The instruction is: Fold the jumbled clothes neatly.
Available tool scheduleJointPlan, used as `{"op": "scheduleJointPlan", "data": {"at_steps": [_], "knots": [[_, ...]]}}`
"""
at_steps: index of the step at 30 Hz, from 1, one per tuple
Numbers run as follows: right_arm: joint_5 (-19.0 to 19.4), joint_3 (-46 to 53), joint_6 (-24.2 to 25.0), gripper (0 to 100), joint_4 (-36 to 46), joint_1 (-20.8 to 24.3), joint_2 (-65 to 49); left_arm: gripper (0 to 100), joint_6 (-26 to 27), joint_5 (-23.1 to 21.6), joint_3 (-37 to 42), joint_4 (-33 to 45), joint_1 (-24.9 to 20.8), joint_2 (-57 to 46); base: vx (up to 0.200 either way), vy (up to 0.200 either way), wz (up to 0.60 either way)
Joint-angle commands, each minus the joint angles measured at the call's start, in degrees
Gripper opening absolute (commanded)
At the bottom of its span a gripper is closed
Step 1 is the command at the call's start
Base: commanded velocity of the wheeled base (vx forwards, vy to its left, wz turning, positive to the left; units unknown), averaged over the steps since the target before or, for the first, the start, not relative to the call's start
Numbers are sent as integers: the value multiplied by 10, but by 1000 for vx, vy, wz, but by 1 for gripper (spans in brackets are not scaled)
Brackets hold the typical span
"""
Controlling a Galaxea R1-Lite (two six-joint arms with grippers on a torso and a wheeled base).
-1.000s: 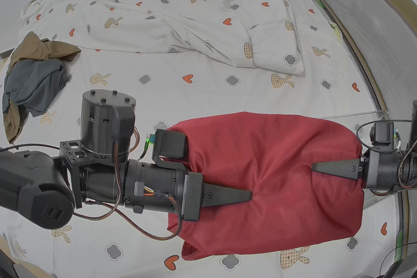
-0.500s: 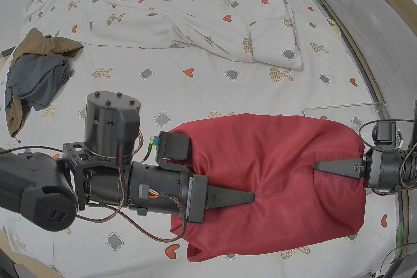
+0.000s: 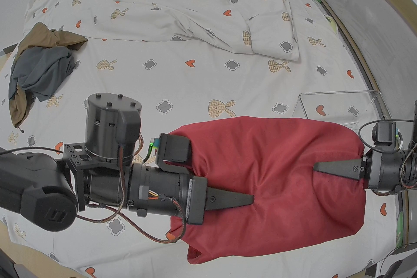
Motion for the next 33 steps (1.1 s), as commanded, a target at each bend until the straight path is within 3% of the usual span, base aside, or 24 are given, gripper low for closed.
{"op": "scheduleJointPlan", "data": {"at_steps": [1, 20, 33], "knots": [[0, 0, 0, 0, -1, 1, 0, 0, 0, 0, -2, 1, 0, 0, 0, -200, 0], [0, -9, 1, 0, -1, -24, 1, 0, 1, 0, -4, 0, 0, 3, 0, -200, 0], [0, -19, 0, 0, -1, -34, -1, 0, 2, 0, -28, 0, 0, 15, 0, 0, 0]]}}
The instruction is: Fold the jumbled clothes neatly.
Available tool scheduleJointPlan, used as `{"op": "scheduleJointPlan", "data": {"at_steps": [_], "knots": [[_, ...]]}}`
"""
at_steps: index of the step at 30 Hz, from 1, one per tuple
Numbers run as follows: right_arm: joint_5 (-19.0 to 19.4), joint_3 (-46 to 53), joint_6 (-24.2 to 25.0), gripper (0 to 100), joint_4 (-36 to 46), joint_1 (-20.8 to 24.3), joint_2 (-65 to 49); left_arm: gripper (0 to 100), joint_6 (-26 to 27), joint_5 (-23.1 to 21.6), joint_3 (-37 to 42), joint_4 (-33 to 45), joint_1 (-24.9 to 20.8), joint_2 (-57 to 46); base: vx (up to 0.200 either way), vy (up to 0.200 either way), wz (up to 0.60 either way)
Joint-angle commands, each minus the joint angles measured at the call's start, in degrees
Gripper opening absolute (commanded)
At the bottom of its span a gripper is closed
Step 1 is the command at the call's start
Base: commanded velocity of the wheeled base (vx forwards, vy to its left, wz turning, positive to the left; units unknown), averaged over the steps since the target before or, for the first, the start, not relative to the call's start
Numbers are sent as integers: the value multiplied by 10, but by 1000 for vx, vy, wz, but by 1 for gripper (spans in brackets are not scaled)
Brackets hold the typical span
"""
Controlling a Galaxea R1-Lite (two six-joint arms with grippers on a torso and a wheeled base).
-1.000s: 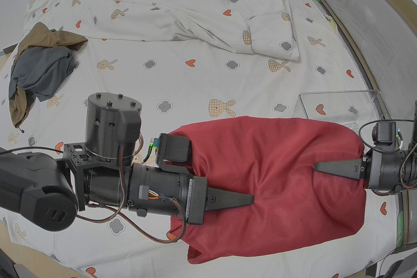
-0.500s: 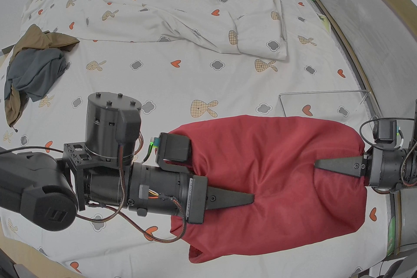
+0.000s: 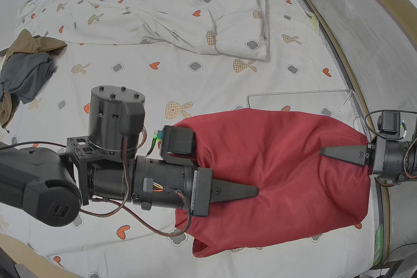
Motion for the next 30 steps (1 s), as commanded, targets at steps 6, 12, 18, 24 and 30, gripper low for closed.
{"op": "scheduleJointPlan", "data": {"at_steps": [6, 12, 18, 24, 30], "knots": [[-1, -3, -10, 0, -3, -11, 1, 0, 2, 0, -13, -2, 0, 12, 0, 0, 0], [-1, -4, -19, 0, -3, -31, 0, 0, 2, 0, -37, -2, -8, 37, 0, 0, 0], [-1, -9, -19, 0, -4, -52, -3, 0, 3, 0, -71, -1, -11, 56, 0, 0, 0], [-1, -25, -19, 0, -5, -70, -17, 0, 3, 0, -106, 3, -17, 61, 0, 0, 0], [-1, -33, -19, 0, -5, -90, -30, 0, 3, 0, -135, 14, -25, 65, 0, 0, 0]]}}
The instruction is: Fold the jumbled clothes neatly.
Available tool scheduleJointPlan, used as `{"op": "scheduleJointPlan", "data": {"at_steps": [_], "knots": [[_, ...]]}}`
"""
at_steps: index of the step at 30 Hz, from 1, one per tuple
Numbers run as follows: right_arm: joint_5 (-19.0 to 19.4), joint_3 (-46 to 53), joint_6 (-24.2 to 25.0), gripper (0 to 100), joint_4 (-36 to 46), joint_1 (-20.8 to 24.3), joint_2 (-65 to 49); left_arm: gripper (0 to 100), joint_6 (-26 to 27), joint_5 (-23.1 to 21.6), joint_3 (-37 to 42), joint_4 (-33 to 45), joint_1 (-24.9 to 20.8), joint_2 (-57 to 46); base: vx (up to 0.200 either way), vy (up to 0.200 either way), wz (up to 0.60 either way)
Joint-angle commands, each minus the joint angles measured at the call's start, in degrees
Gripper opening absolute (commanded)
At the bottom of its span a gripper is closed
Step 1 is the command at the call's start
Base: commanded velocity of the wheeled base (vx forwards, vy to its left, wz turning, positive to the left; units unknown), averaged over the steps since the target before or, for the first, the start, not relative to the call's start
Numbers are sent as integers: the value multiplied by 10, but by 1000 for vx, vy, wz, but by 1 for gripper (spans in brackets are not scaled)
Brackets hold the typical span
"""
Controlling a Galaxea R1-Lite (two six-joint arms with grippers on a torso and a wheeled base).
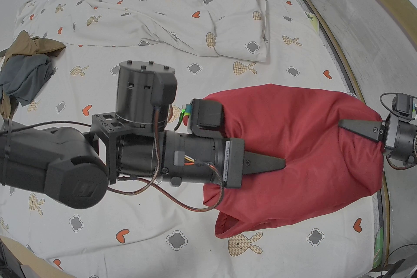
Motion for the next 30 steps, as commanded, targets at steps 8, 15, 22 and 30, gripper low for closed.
{"op": "scheduleJointPlan", "data": {"at_steps": [8, 15, 22, 30], "knots": [[0, -6, 1, 0, 0, -59, -12, 0, 0, 0, -77, 4, -14, 51, 0, 0, 0], [1, -12, -1, 0, -2, -95, -5, 0, 0, 0, -132, 5, -16, 92, 0, 0, 0], [2, -49, -22, 0, -2, -132, 37, 0, 0, 0, -176, 31, -17, 116, 0, 0, 0], [2, -67, -23, 0, -2, -132, 41, 0, 1, 0, -205, 41, -18, 130, 0, 0, 0]]}}
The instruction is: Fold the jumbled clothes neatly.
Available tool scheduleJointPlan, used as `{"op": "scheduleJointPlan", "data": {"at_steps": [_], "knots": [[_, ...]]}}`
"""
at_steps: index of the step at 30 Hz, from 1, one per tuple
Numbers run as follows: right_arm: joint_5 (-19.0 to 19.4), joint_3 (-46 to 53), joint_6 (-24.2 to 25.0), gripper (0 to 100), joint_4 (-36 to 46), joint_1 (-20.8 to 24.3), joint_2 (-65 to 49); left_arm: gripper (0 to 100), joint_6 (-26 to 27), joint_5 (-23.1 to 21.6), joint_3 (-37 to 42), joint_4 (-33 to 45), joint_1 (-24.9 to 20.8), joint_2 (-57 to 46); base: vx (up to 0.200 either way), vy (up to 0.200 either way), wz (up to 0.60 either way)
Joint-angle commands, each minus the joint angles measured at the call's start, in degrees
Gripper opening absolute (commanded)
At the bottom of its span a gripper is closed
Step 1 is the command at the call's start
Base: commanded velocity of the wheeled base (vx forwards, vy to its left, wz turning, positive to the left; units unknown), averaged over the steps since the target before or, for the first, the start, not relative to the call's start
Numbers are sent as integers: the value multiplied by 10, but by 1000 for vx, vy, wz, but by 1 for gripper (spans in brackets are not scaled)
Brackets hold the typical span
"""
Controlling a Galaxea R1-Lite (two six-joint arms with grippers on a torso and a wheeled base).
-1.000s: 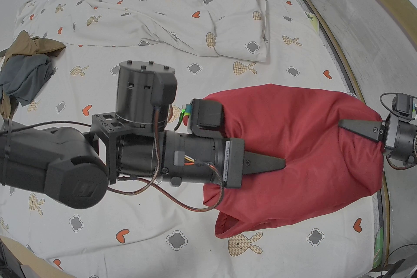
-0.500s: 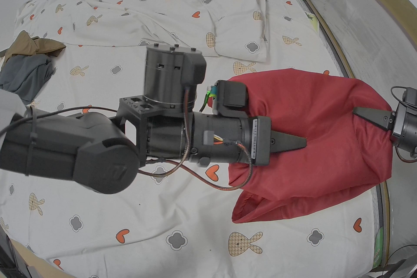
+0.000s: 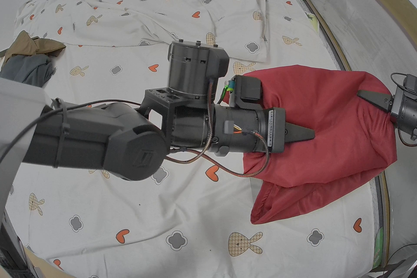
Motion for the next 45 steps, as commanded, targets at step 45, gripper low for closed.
{"op": "scheduleJointPlan", "data": {"at_steps": [45], "knots": [[1, -17, -1, 0, -1, -39, -18, 0, 0, 0, -70, 4, -15, 40, 0, 0, 0]]}}
